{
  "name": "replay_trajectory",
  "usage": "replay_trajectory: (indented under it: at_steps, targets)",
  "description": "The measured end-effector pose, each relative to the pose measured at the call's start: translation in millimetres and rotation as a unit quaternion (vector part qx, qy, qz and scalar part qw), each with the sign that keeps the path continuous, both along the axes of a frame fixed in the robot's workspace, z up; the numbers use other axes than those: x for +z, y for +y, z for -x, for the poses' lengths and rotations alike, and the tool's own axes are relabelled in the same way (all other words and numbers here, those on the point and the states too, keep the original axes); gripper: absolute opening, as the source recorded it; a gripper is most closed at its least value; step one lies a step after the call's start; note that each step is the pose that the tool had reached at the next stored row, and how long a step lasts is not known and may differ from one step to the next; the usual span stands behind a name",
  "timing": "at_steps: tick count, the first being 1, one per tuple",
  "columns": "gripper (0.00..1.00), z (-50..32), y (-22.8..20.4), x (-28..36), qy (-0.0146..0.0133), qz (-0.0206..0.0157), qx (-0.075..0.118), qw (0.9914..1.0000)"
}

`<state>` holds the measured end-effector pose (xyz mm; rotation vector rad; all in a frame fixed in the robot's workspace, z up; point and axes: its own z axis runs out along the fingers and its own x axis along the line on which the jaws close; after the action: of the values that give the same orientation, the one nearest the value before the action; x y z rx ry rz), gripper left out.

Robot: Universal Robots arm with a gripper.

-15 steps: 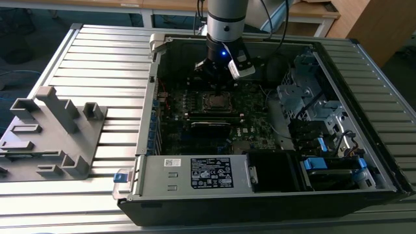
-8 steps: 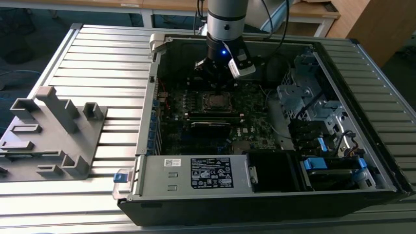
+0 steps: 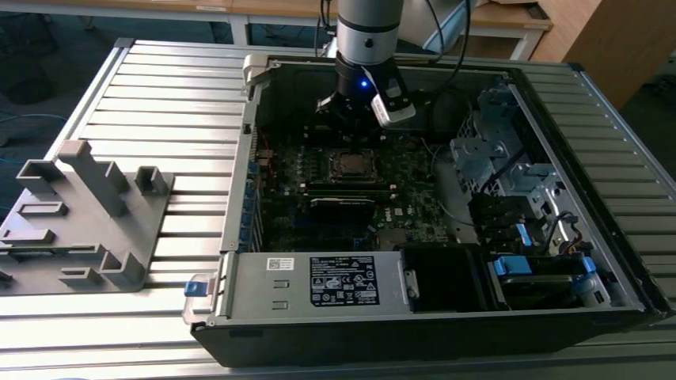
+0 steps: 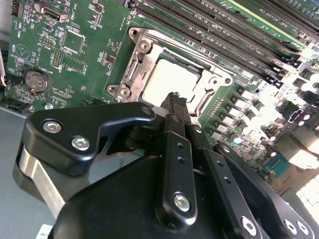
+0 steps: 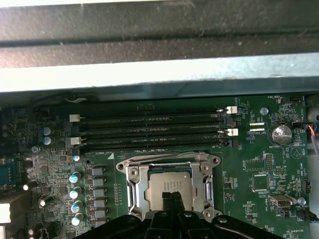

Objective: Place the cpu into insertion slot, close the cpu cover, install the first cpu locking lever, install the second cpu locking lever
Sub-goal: 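Install the second cpu locking lever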

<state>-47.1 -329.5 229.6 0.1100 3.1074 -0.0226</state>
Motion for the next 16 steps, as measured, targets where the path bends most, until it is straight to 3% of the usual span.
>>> replay_trajectory:
  at_steps: [6, 11, 16]
  targets:
    - [0.11, 0.0, 0.0, 0.1, 0.0000, 0.0000, 0.000, 1.00000]
    - [0.11, 0.0, 0.0, 4.8, 0.0000, 0.0001, 0.000, 1.00000]
    - [0.11, -0.1, -0.8, 5.2, 0.0000, 0.0001, 0.000, 1.00000]
